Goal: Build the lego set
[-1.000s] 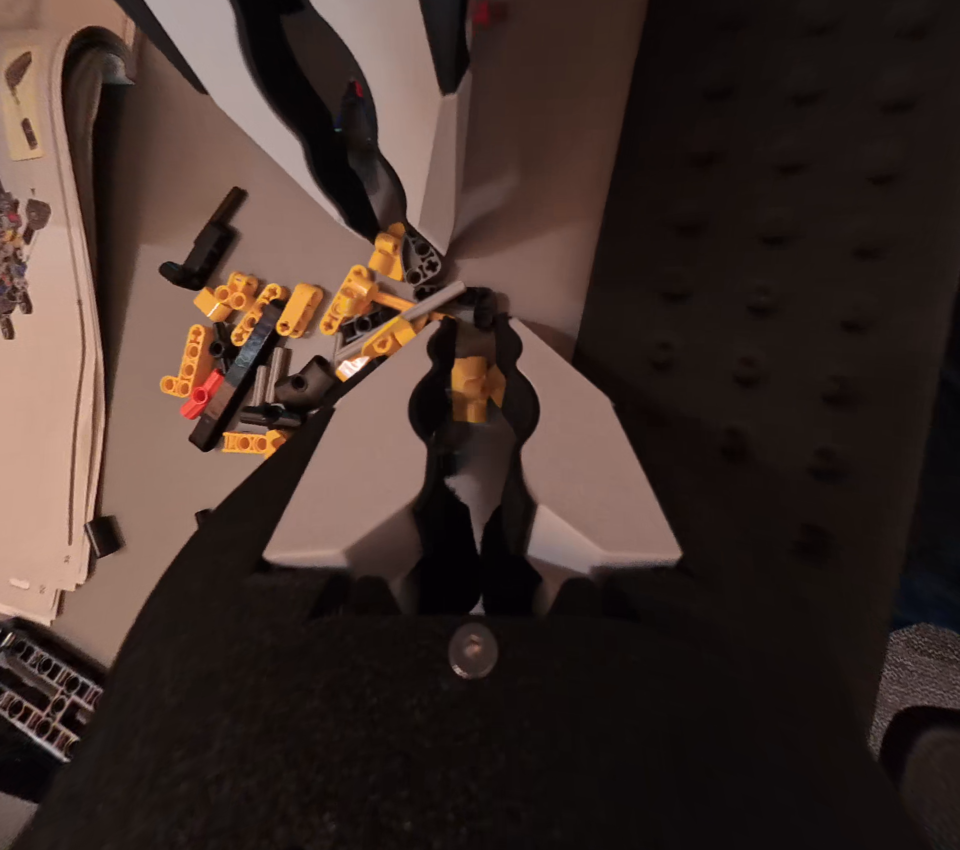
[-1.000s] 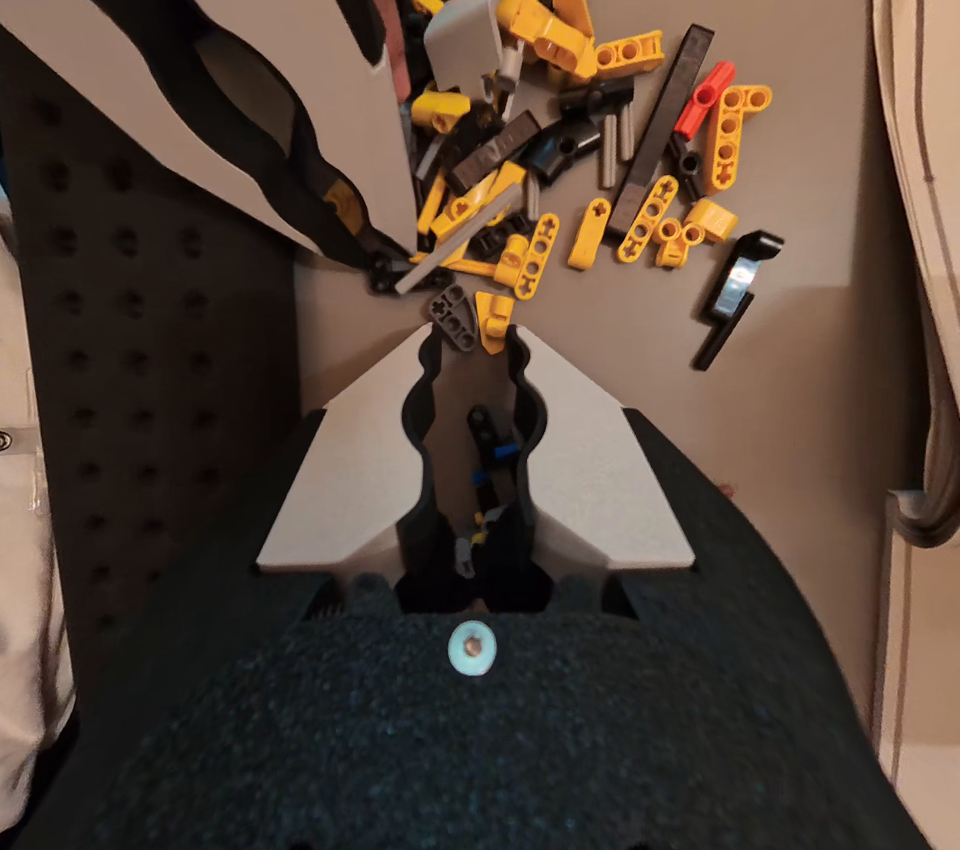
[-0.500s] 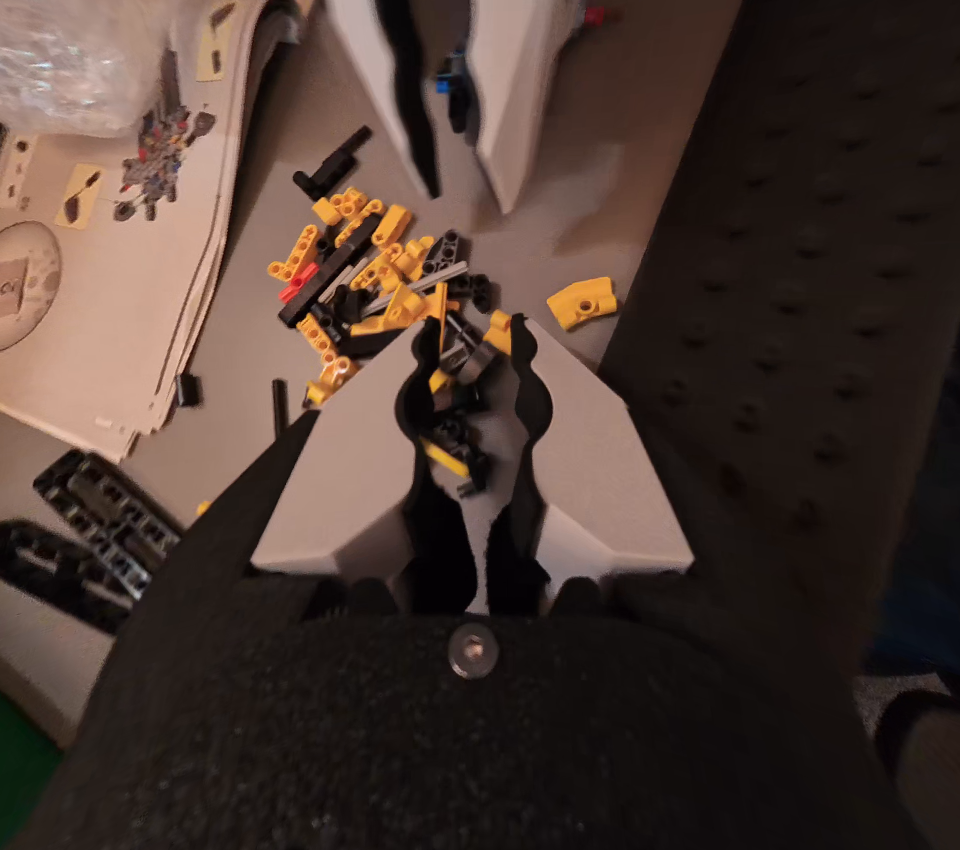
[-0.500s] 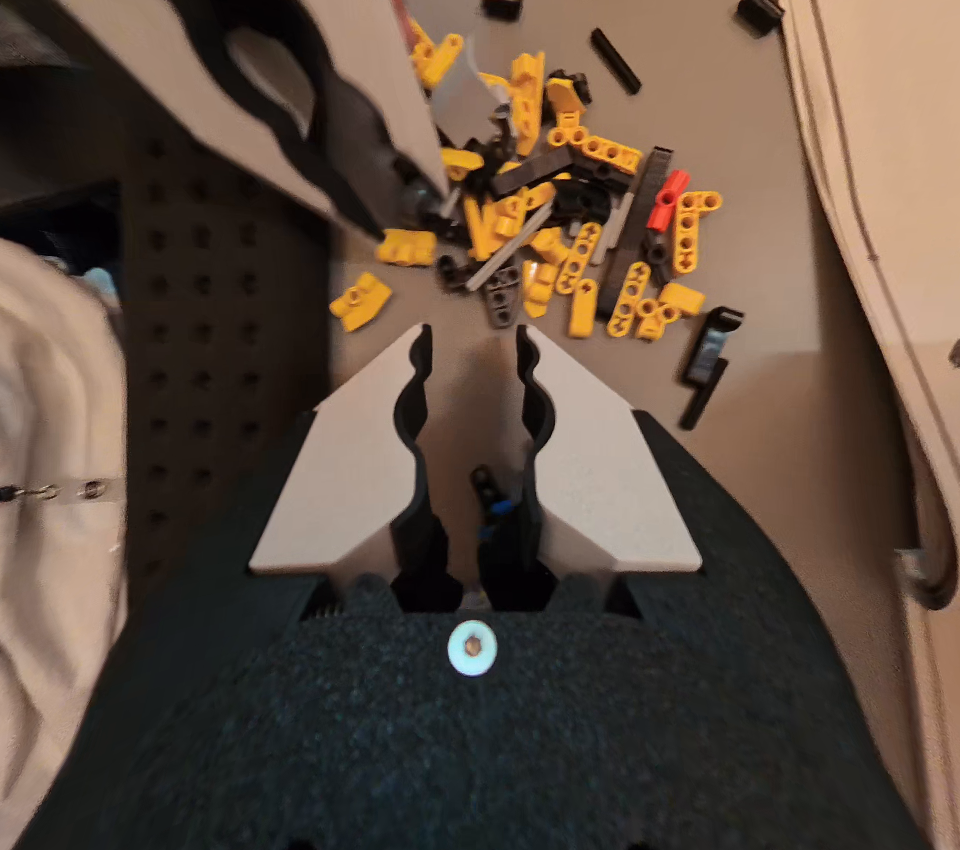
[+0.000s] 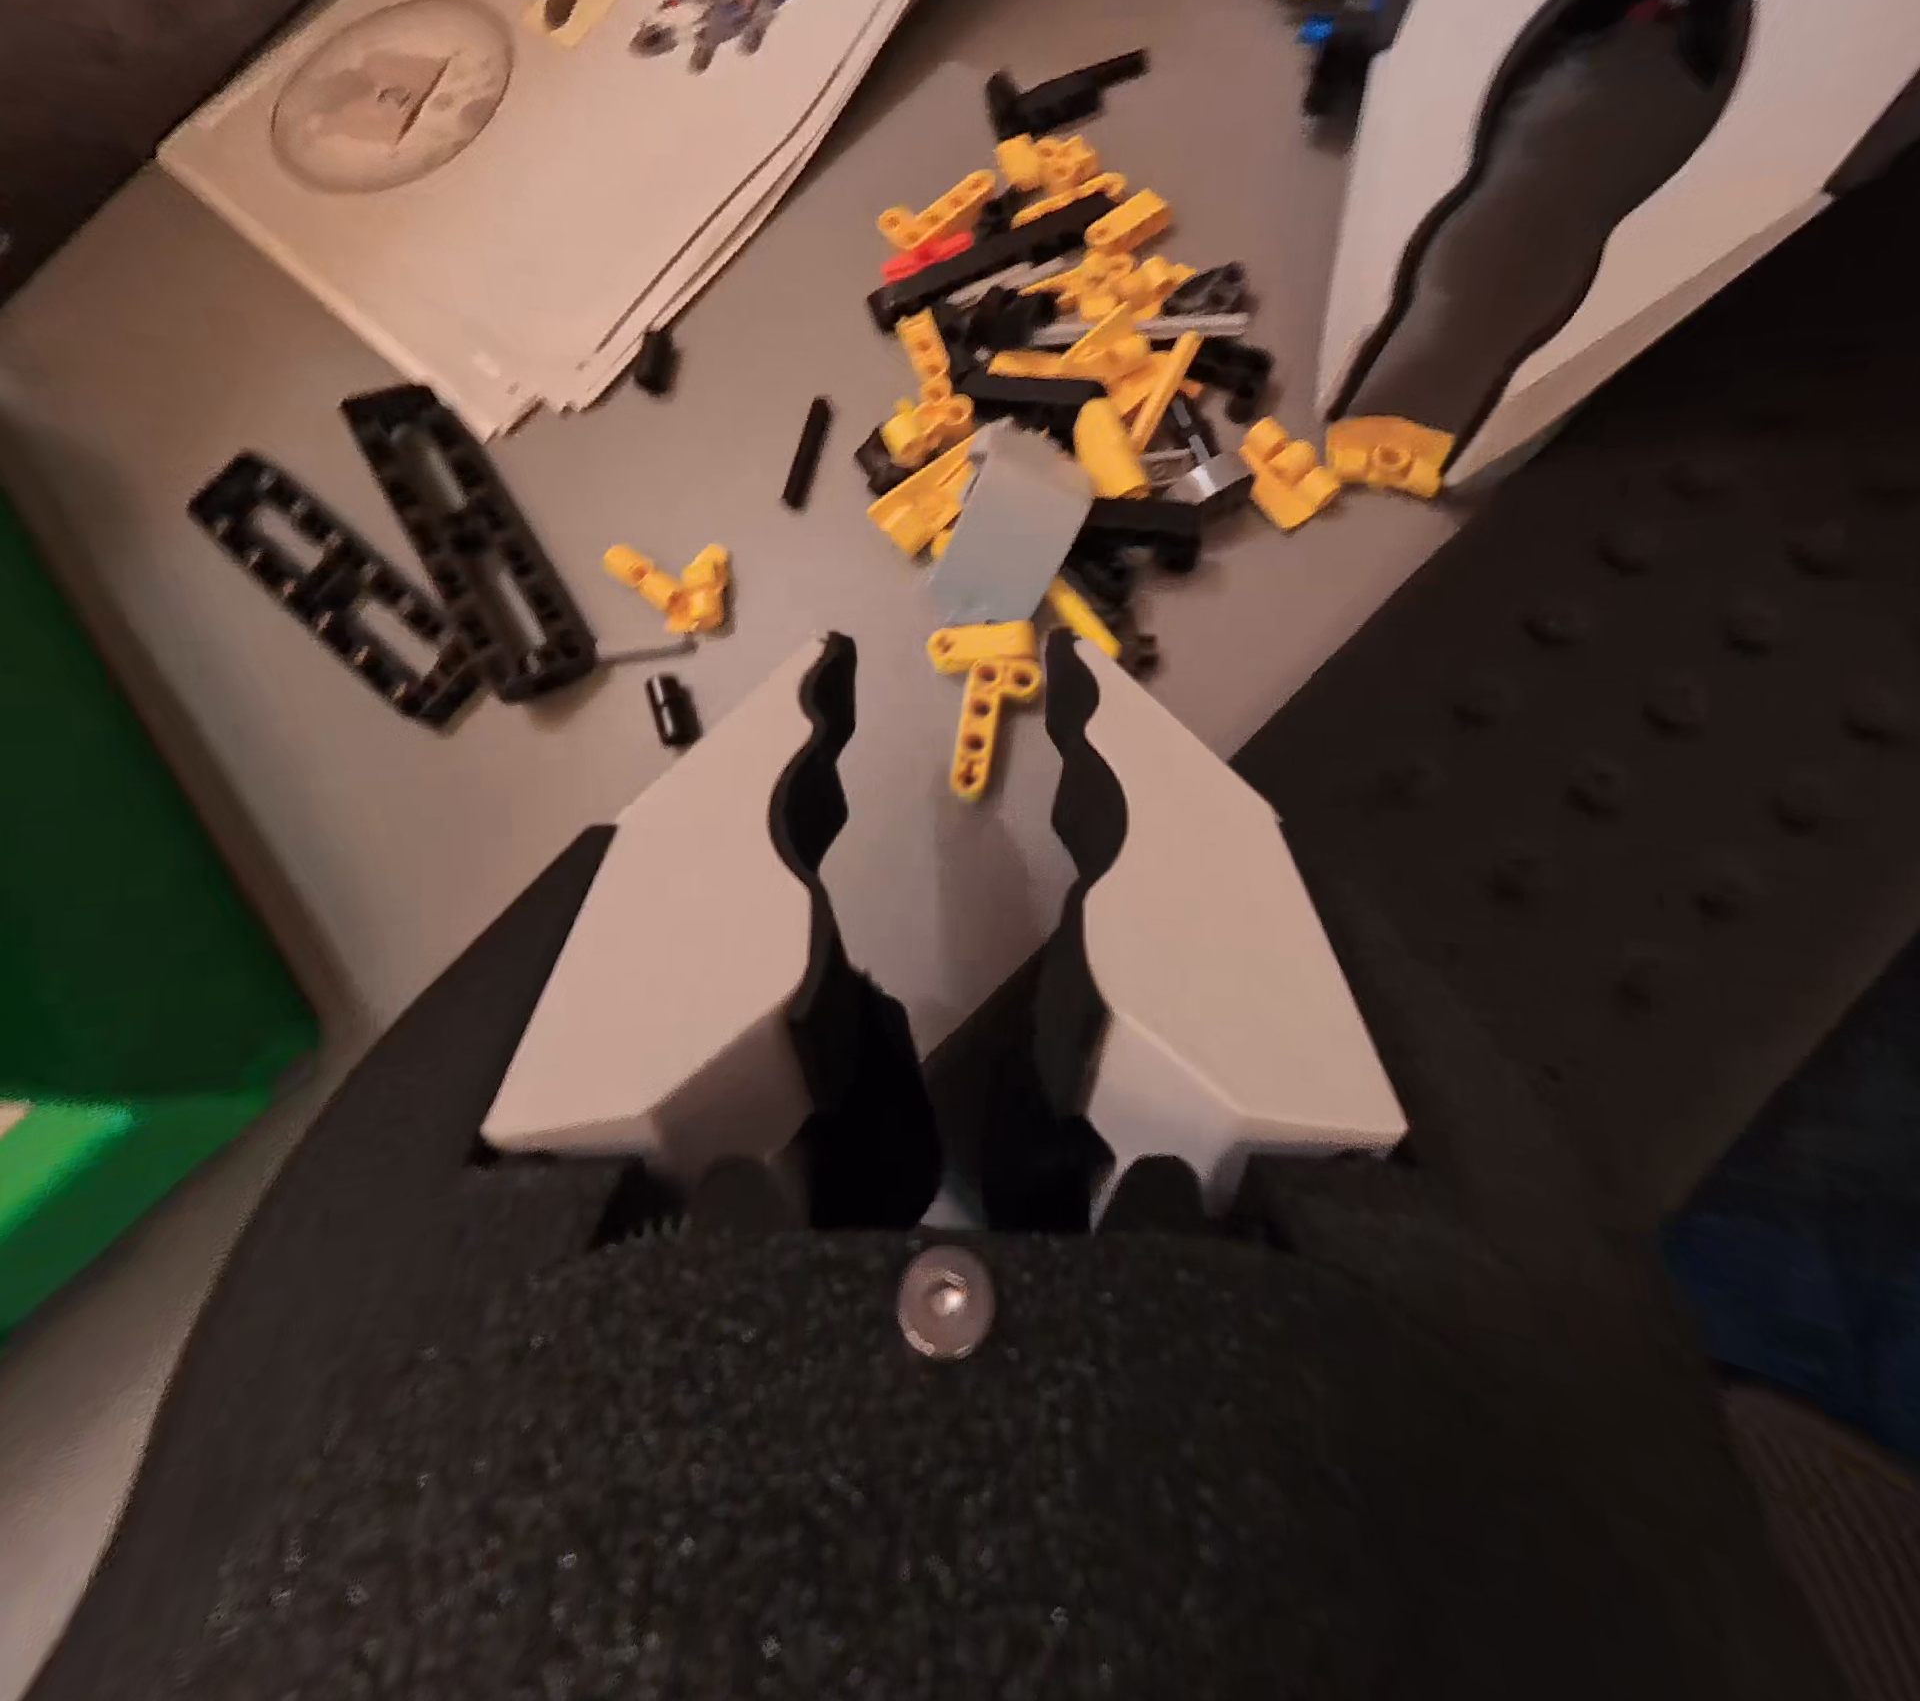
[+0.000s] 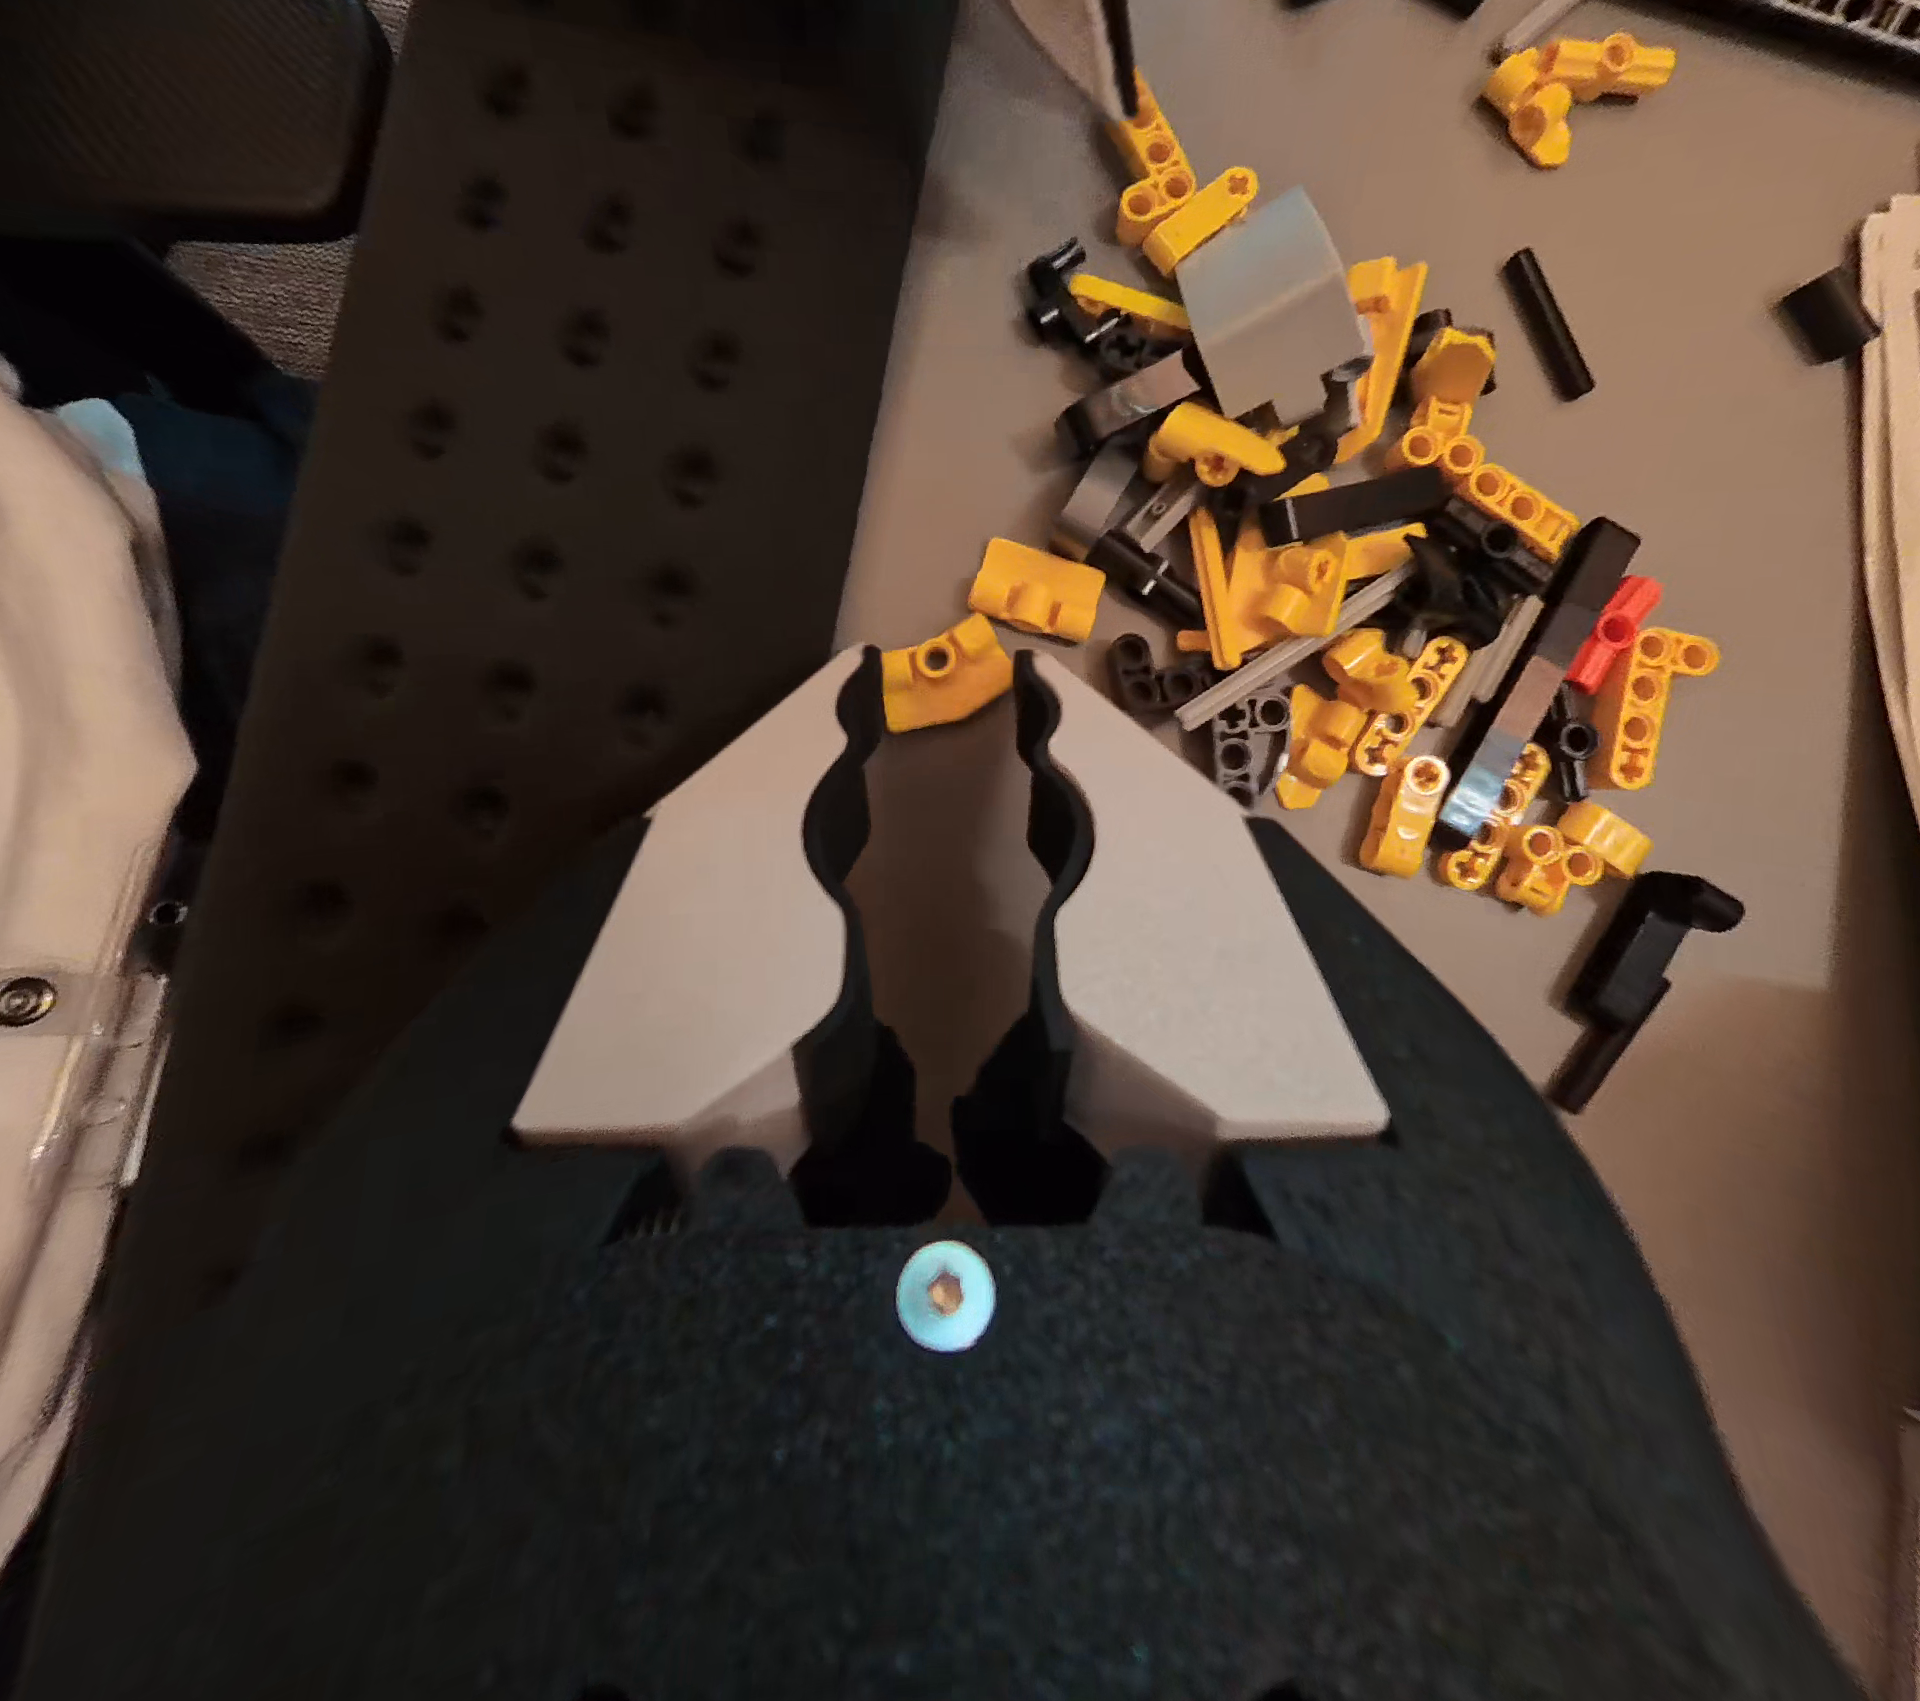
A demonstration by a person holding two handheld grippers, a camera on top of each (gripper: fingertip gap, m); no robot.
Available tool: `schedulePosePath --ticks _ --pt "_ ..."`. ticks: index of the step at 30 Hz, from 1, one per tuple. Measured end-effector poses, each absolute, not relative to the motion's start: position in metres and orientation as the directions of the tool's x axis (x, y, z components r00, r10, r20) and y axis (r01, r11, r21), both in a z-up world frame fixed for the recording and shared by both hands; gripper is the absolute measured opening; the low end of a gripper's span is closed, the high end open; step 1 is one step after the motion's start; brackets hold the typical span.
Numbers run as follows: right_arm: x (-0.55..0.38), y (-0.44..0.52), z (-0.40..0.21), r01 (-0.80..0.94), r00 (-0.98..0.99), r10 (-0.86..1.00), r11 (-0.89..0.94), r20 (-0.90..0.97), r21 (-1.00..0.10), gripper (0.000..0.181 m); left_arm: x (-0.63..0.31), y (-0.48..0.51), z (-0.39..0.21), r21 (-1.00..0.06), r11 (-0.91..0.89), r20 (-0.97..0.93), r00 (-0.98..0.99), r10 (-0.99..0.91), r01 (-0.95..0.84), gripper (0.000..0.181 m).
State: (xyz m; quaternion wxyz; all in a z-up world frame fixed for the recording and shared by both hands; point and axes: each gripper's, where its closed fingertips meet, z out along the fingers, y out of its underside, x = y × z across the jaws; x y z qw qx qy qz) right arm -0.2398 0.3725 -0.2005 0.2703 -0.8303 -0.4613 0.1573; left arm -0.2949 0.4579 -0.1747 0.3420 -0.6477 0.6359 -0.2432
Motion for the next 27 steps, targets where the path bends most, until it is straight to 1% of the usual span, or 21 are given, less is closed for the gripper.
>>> schedulePosePath --ticks 3,8,10,12,16,18,20,21,23,27 --pt "-0.232 0.386 -0.200 0.679 0.560 0.828 -0.433 0.037 -0.593 0.021 -0.306 0.467 -0.183 -0.734 -0.008 -0.092 0.111 -0.989 -0.679 0.039" --pt "-0.226 0.410 -0.200 0.655 0.610 0.789 -0.449 0.075 -0.608 0.018 -0.288 0.453 -0.182 -0.760 0.044 -0.110 0.061 -0.992 -0.649 0.040" --pt "-0.227 0.413 -0.200 0.648 0.613 0.788 -0.460 0.057 -0.607 0.022 -0.275 0.454 -0.182 -0.774 0.076 -0.137 0.049 -0.989 -0.629 0.038" --pt "-0.227 0.411 -0.194 0.621 0.621 0.783 -0.468 0.031 -0.628 0.026 -0.269 0.456 -0.187 -0.747 0.106 -0.156 0.018 -0.988 -0.657 0.037" --pt "-0.225 0.399 -0.177 0.530 0.652 0.757 -0.488 -0.034 -0.694 0.027 -0.261 0.460 -0.193 -0.698 0.181 -0.198 -0.055 -0.979 -0.693 0.032" --pt "-0.227 0.390 -0.171 0.480 0.661 0.748 -0.489 -0.067 -0.728 0.026 -0.257 0.456 -0.195 -0.674 0.232 -0.224 -0.105 -0.969 -0.702 0.025" --pt "-0.227 0.383 -0.168 0.435 0.674 0.734 -0.489 -0.086 -0.756 0.026 -0.255 0.456 -0.195 -0.658 0.261 -0.246 -0.126 -0.961 -0.706 0.025" --pt "-0.227 0.380 -0.166 0.415 0.680 0.727 -0.483 -0.090 -0.771 0.026 -0.255 0.457 -0.193 -0.658 0.261 -0.251 -0.121 -0.960 -0.707 0.024" --pt "-0.225 0.378 -0.164 0.371 0.695 0.713 -0.473 -0.099 -0.799 0.025 -0.255 0.469 -0.184 -0.693 0.223 -0.261 -0.050 -0.964 -0.685 0.024" --pt "-0.221 0.375 -0.162 0.283 0.696 0.695 -0.495 -0.179 -0.822 0.025 -0.278 0.508 -0.166 -0.769 0.009 -0.176 0.198 -0.964 -0.639 0.025"
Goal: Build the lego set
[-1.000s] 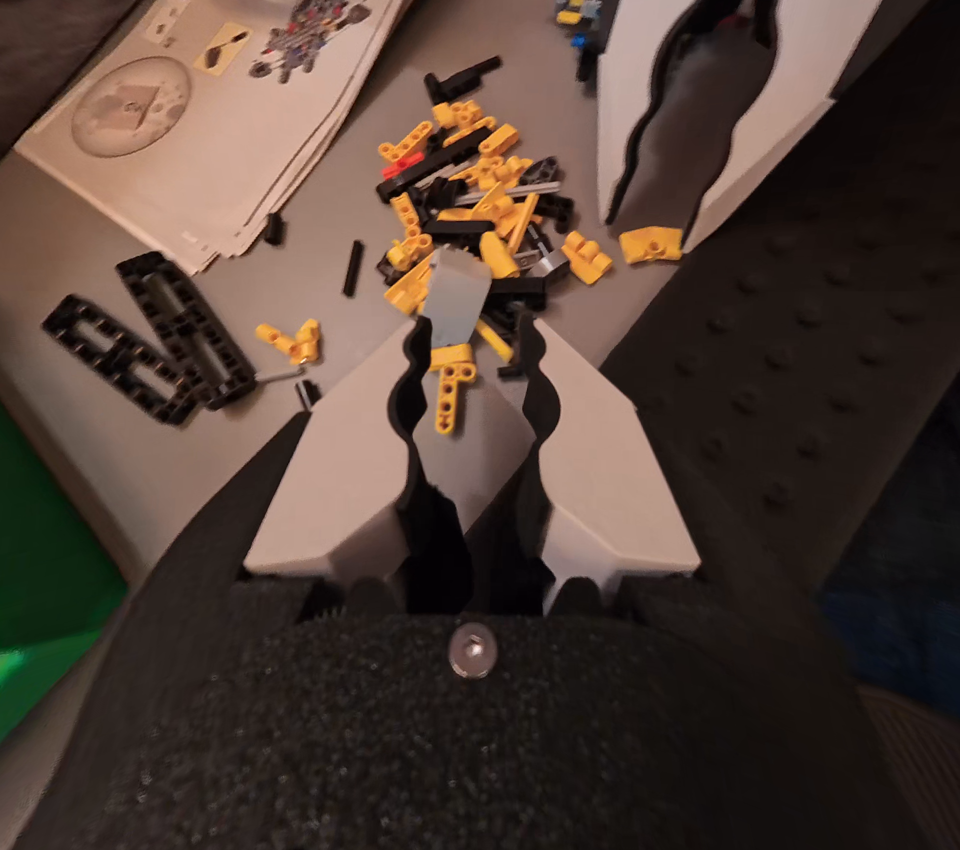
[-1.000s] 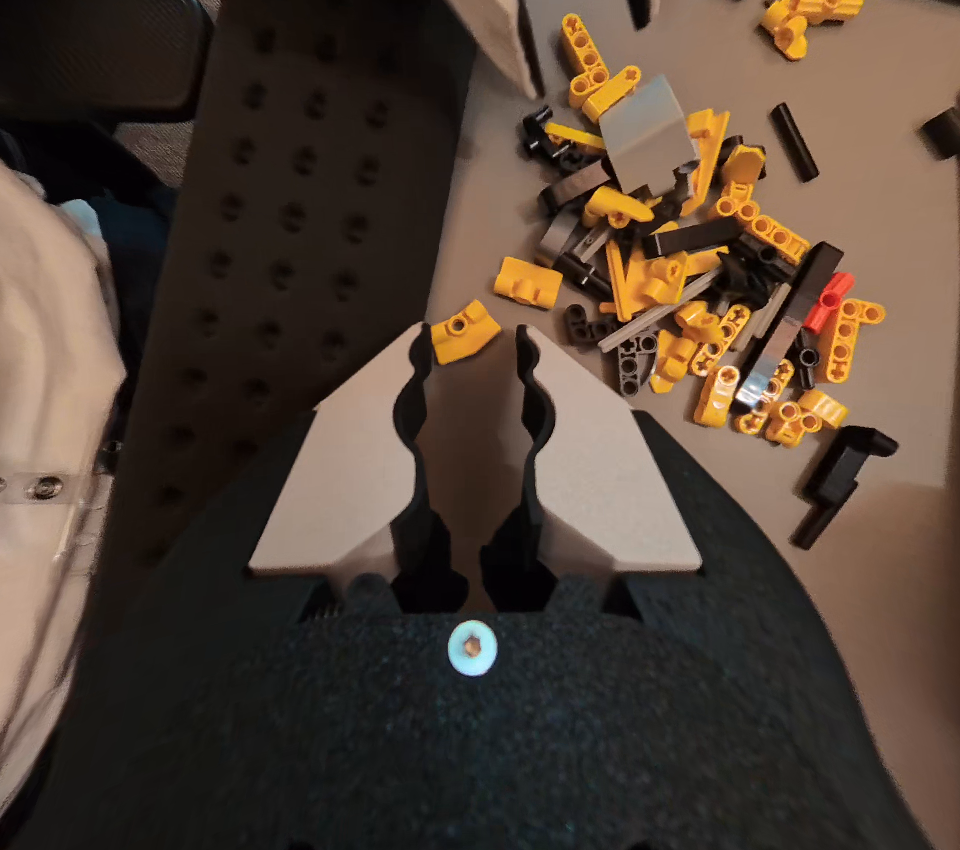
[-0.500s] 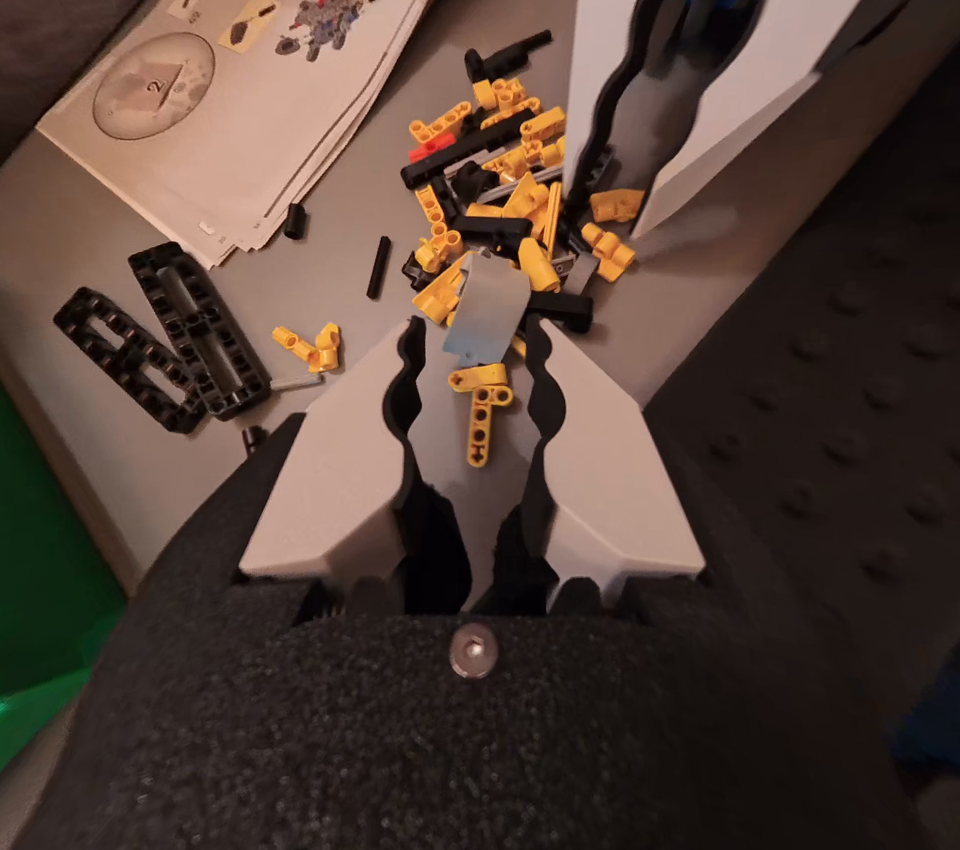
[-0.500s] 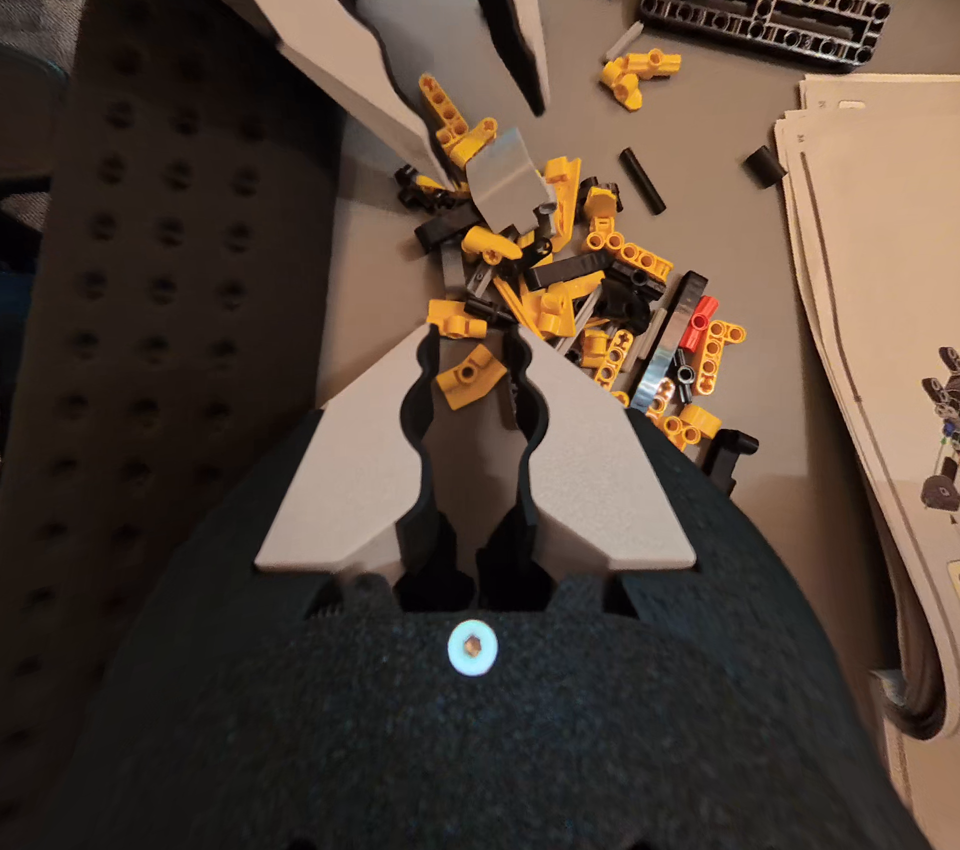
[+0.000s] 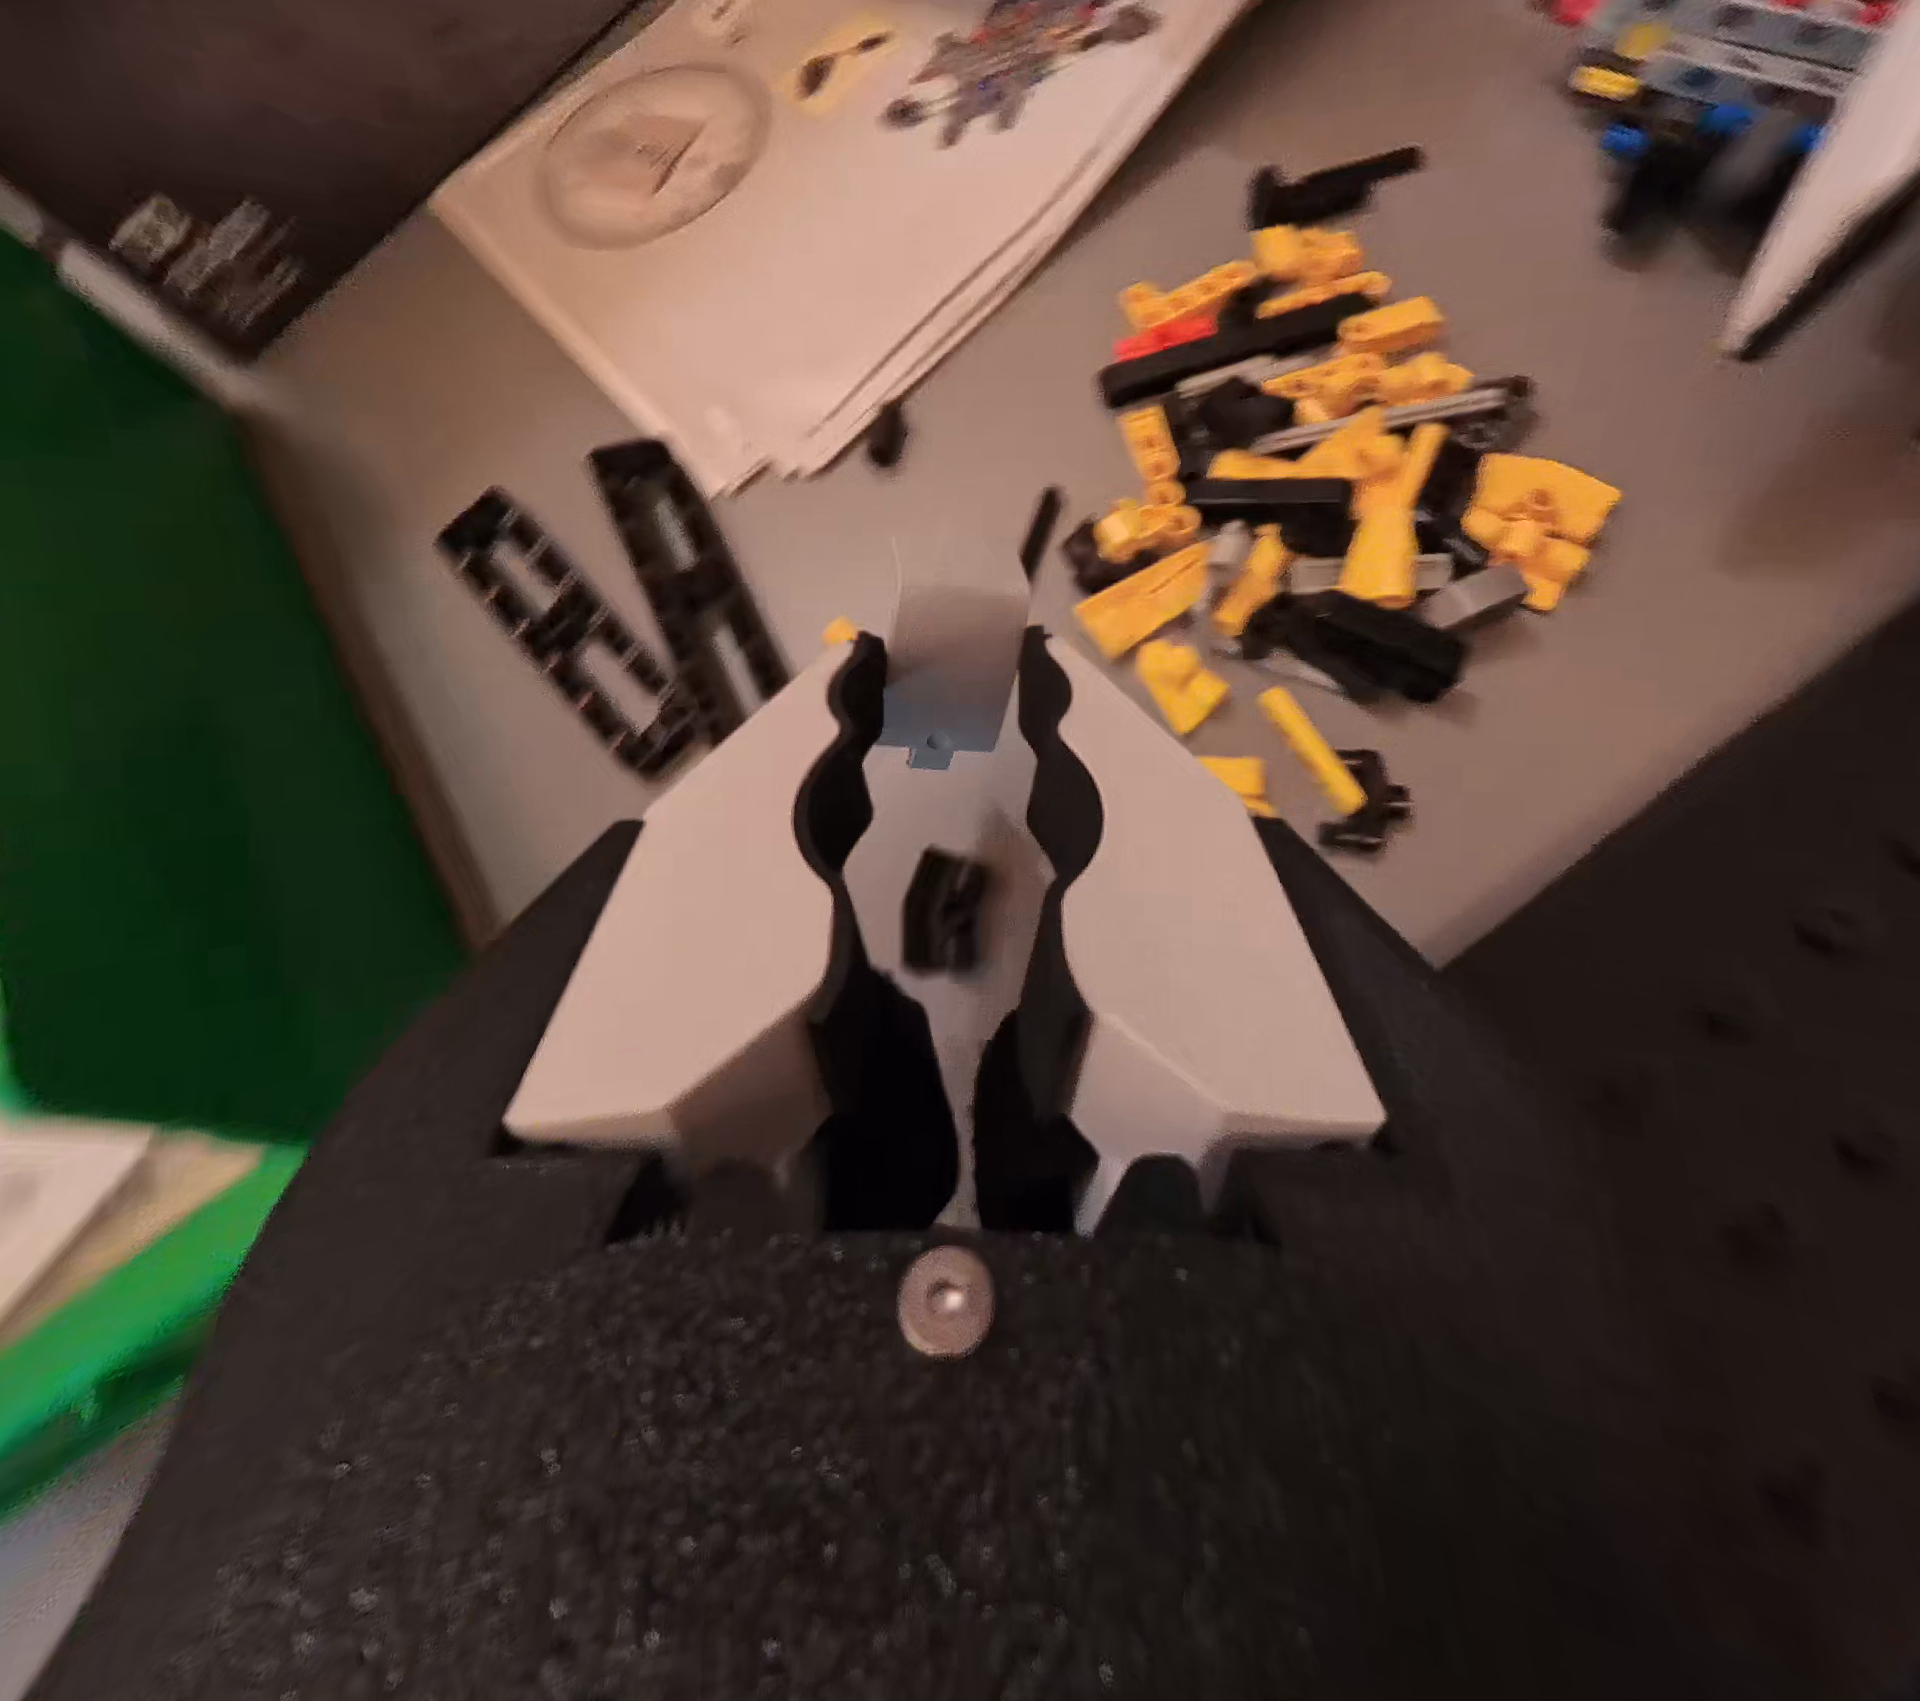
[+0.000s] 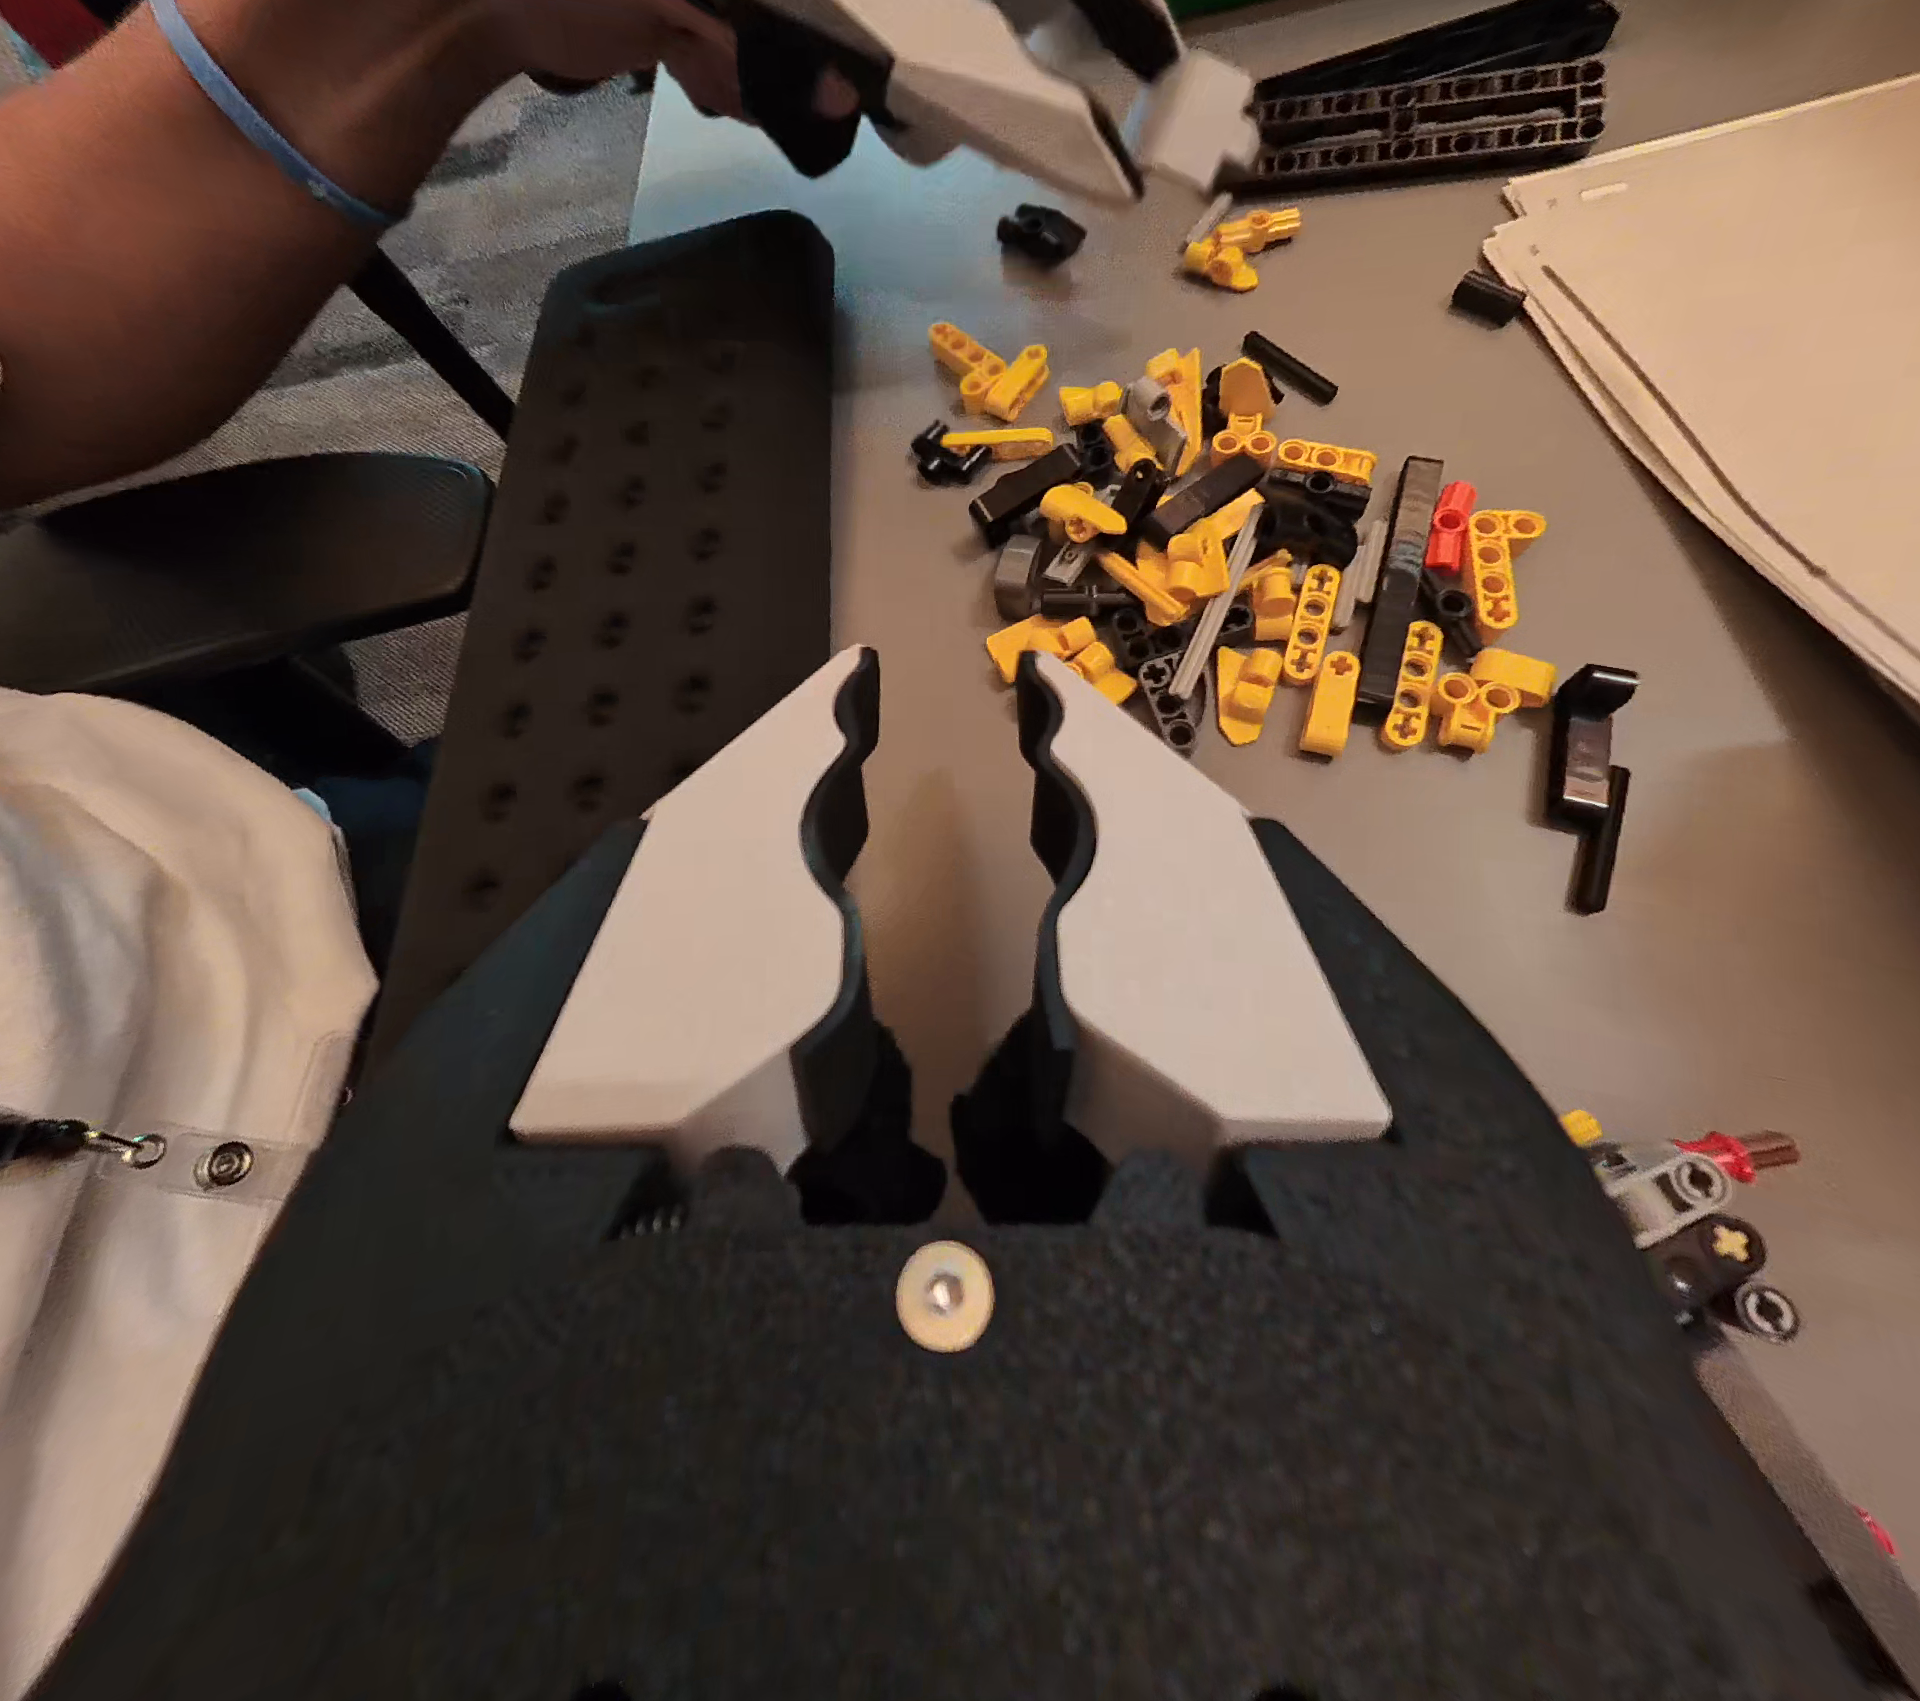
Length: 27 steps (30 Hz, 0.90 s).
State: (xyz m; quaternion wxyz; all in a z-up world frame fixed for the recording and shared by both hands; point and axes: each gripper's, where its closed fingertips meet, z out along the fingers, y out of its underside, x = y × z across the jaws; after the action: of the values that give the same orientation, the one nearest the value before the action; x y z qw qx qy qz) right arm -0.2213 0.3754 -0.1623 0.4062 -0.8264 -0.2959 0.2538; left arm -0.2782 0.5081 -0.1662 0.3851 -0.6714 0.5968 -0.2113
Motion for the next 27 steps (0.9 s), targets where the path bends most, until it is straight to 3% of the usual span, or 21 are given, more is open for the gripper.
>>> schedulePosePath --ticks 5,14,21,27 --pt "-0.216 0.378 -0.159 0.274 0.704 0.689 -0.486 -0.172 -0.830 0.026 -0.307 0.513 -0.187 -0.715 -0.233 0.036 0.297 -0.954 -0.660 0.024" --pt "-0.215 0.377 -0.154 0.273 0.717 0.682 -0.465 -0.144 -0.842 0.026 -0.296 0.499 -0.194 -0.626 -0.195 0.006 0.245 -0.969 -0.755 0.024" --pt "-0.208 0.379 -0.144 0.238 0.736 0.662 -0.453 -0.145 -0.859 0.026 -0.301 0.507 -0.205 -0.517 -0.087 -0.138 0.183 -0.973 -0.852 0.025" --pt "-0.180 0.392 -0.136 0.196 0.828 0.553 -0.436 -0.090 -0.879 0.026 -0.293 0.506 -0.197 -0.561 -0.089 -0.119 0.187 -0.975 -0.823 0.036"
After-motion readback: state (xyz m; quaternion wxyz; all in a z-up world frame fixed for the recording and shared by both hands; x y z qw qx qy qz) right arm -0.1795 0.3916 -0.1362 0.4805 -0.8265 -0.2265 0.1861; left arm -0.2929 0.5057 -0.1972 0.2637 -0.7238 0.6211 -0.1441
